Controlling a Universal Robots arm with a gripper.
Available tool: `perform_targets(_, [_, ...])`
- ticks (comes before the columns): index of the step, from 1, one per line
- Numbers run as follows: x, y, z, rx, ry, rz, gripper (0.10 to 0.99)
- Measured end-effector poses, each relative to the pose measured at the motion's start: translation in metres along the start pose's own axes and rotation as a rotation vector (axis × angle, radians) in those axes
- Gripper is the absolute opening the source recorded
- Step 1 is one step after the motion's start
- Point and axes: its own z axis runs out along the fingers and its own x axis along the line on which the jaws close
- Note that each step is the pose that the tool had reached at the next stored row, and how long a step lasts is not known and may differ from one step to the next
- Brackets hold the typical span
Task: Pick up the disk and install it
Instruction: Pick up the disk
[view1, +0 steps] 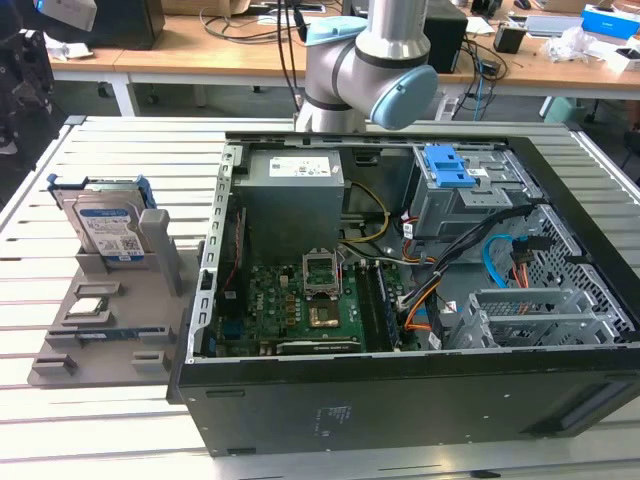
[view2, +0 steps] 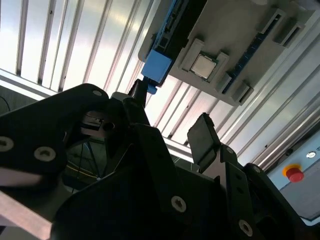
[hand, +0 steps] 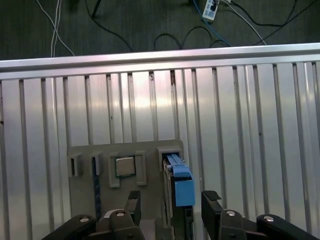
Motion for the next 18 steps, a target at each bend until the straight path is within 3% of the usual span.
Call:
perform_targets(10, [-0.0011,-0.0043,0.0167,0.0,0.0004,0.0,0.6])
perform_targets(13, [-0.0068,-0.0107,0.0221,0.0,0.0006,0.0,0.6])
perform_targets(18, [-0.0107,-0.0139,0.0321,0.0,0.0007,0.0,0.6])
